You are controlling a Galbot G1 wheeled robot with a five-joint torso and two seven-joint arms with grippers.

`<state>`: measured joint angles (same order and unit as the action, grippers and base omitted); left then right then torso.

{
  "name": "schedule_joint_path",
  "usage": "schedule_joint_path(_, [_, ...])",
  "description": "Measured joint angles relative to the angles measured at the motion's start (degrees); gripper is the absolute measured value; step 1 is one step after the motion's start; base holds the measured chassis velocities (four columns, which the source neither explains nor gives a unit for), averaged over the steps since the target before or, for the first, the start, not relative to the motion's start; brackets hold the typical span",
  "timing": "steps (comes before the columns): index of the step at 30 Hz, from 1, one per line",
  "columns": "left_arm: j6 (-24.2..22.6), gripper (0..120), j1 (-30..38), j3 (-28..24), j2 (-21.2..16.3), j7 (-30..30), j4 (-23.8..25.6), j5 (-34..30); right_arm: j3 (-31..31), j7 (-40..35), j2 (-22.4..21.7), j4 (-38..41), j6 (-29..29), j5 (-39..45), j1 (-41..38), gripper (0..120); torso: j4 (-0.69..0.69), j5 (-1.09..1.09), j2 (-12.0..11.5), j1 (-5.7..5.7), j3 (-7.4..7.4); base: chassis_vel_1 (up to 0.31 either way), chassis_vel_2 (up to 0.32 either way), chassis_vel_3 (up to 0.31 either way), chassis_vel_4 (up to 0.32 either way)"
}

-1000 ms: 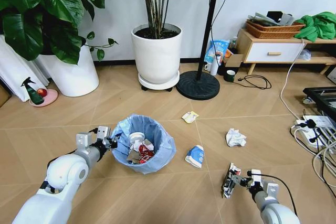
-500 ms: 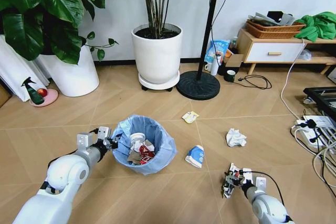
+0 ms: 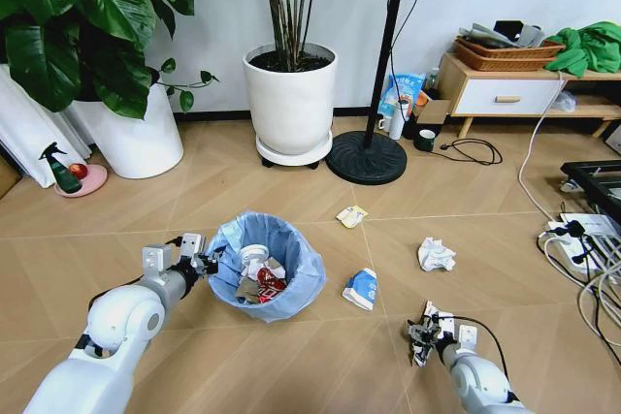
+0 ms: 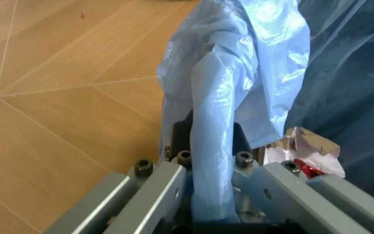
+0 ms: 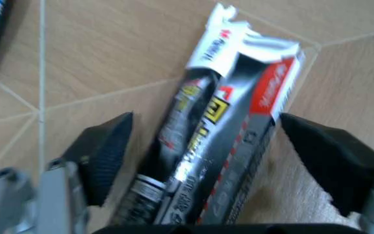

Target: Pick up the trash bin and place the garbage on the floor into it.

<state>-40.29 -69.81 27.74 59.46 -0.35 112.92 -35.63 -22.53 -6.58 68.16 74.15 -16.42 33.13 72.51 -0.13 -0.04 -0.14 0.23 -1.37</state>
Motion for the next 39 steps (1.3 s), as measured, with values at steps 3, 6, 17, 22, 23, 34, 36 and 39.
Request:
schedule_joint_path(3, [0.0,0,0.07,0.02,0.02,0.05,-0.1,-0.01,0.06,-0.01,0.18,-0.92,0.27,-0.32,-0.37,70,-0.01,-0.03,0.0,0.0,0.0,0.0,0.0,0.0,0.0])
schedule_joint_path(6, [0.0,0,0.12,0.02,0.09,0.1,-0.14,-0.01,0.04,-0.04,0.22,-1.35,0.67,-0.61,-0.49,59,-0.01,-0.06,0.0,0.0,0.01,0.0,0.0,0.0,0.0])
schedule_joint_path(17, [0.05,0,0.46,0.03,0.16,0.16,-0.28,-0.01,-0.15,0.24,0.58,-2.53,1.79,-1.4,-0.77,21,0.0,-0.02,0.01,0.0,0.01,0.0,0.0,0.0,0.0])
schedule_joint_path(22, [0.07,0,0.34,0.09,0.17,0.16,-0.27,-0.01,-0.35,0.31,0.73,-2.14,2.02,-1.5,-0.84,8,-0.01,0.0,0.01,0.0,0.01,0.0,0.0,0.0,0.0])
schedule_joint_path(23, [0.07,0,0.34,0.09,0.17,0.16,-0.27,-0.01,-0.35,0.31,0.73,-2.14,2.02,-1.5,-0.84,8,-0.01,0.0,0.01,0.0,0.01,0.0,0.0,0.0,0.0])
schedule_joint_path(34, [0.08,0,0.43,-0.16,0.08,-0.03,-0.26,-0.01,-1.63,1.89,-4.13,6.25,3.39,-1.35,-2.1,0,0.0,0.01,0.0,0.0,-0.01,0.0,0.0,0.0,0.0])
schedule_joint_path(36, [0.08,0,0.43,-0.24,0.09,-0.04,-0.26,-0.01,-1.53,2.28,-5.03,6.98,3.7,-1.34,-2.69,0,0.0,-0.08,0.0,0.0,-0.01,0.0,0.0,0.0,0.0])
schedule_joint_path(39, [0.07,0,0.41,-0.36,-0.02,-0.11,-0.26,-0.01,-0.86,3.57,-7.37,9.6,4.64,-0.98,-4.47,0,0.0,0.06,0.0,0.0,-0.01,0.0,0.0,0.0,0.0])
